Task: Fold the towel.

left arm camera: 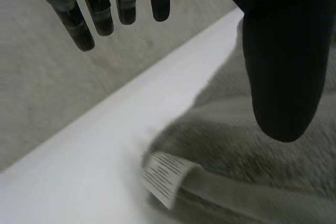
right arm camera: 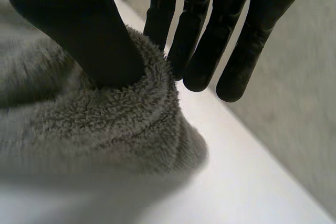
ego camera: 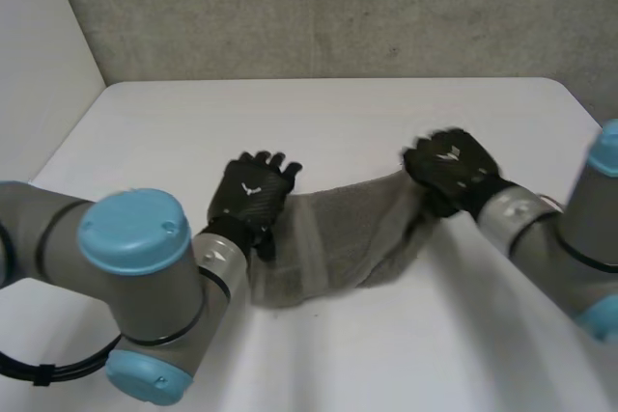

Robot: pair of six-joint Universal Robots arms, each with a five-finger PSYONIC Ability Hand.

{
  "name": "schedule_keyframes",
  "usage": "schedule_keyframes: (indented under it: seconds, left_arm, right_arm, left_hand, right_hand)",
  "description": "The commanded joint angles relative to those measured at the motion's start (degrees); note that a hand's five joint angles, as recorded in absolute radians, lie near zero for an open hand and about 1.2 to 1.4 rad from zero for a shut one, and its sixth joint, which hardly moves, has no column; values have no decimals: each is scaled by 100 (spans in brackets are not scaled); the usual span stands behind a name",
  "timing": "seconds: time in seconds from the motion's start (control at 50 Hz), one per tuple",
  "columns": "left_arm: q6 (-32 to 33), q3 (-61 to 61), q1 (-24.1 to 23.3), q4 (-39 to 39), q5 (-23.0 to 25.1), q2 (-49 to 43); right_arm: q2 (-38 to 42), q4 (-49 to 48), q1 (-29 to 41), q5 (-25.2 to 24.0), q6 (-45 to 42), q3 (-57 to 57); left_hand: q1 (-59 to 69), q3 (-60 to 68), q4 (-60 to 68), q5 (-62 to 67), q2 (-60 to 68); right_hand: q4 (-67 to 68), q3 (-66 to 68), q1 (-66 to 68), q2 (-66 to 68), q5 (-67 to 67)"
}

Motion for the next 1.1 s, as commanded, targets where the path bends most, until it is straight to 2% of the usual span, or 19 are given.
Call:
schedule_keyframes:
  seconds: [0.02,0.06,0.1,0.24,0.26,0.28,0.32,0.4,0.44,0.5,0.54,0.6,0.66,0.7,0.8,0.88,0.92,1.04,1.1]
  left_arm:
    - [-24,-218,151,17,-405,713]
    - [-6,-314,422,17,-790,984]
    - [11,-349,554,17,-931,1108]
    - [-15,-358,802,26,-1002,1346]
    - [-15,-332,811,34,-1002,1346]
    - [-15,-332,811,34,-1002,1346]
    - [-15,-227,749,70,-994,1346]
    - [-42,-24,714,78,-888,1241]
    - [-103,108,670,96,-748,1126]
    - [-376,345,459,131,-440,766]
    - [-734,625,205,88,-230,434]
    - [-1033,784,64,35,-176,73]
    - [-1114,802,28,-18,-176,-87]
    - [-1166,793,-85,-254,-194,-375]
    - [-1175,697,-95,-711,-413,-675]
    - [-1167,582,-77,-871,-572,-737]
    - [-1140,477,-42,-923,-625,-737]
    - [-1131,398,-24,-932,-625,-482]
    - [-1140,407,-24,-924,-581,-104]
  right_arm:
    - [494,23,1382,73,134,-698]
    - [861,-21,2099,3,82,-900]
    - [1090,-12,2364,-6,38,-961]
    - [1672,32,2665,12,-226,-1006]
    - [1663,32,2656,12,-252,-997]
    - [1663,32,2656,12,-252,-997]
    - [1454,32,2604,134,-121,-953]
    - [925,49,2454,275,99,-804]
    - [435,23,1886,398,562,-454]
    - [239,-4,1602,442,873,-285]
    - [-15,14,1217,460,1476,-127]
    - [-51,66,944,442,2100,-136]
    - [-59,102,793,425,2358,-162]
    - [89,285,662,232,2682,-319]
    - [913,873,705,-181,2710,-872]
    - [1382,1341,731,-234,2560,-1278]
    - [1793,1656,740,-200,2149,-1619]
    - [1857,1798,793,-138,1391,-1902]
    - [1479,1789,775,-138,1259,-1990]
  left_hand:
    - [20,83,70,-130,76]
    - [3,66,53,-147,59]
    - [3,66,53,-147,59]
    - [3,66,53,-147,59]
    - [3,66,53,-147,59]
    - [3,66,53,-147,59]
    - [3,66,53,-147,59]
    - [37,100,87,-113,93]
    - [70,133,121,-80,126]
    - [137,201,188,-12,194]
    - [154,217,205,4,211]
    - [171,234,221,21,227]
    - [222,285,272,72,278]
    - [255,318,305,105,311]
    - [205,268,255,55,261]
    - [171,234,221,21,227]
    - [121,184,171,-29,177]
    - [87,150,137,-63,143]
    - [70,133,121,-80,126]
  right_hand:
    - [1145,1196,2140,1306,1681]
    - [1145,1196,2140,1306,1681]
    - [1145,1196,2140,1306,1681]
    - [1145,1196,2140,1306,1681]
    - [535,586,1530,696,1071]
    - [528,580,1524,690,1065]
    - [-5680,-5629,-4685,-5518,-5144]
    - [-5855,-5804,-4860,-5694,-5319]
    - [-5855,-5804,-4860,-5694,-5319]
    - [-5855,-5804,-4860,-5694,-5319]
    - [-5855,-5804,-4860,-5694,-5319]
    - [-5855,-5804,-4860,-5694,-5319]
    - [-5855,-5804,-4860,-5694,-5319]
    - [-5855,-5804,-4860,-5694,-5319]
    - [-5855,-5804,-4860,-5694,-5319]
    - [-5855,-5804,-4860,-5694,-5319]
    - [-5855,-5804,-4860,-5694,-5319]
    - [-5855,-5804,-4860,-5694,-5319]
    - [-5855,-5804,-4860,-5694,-5319]
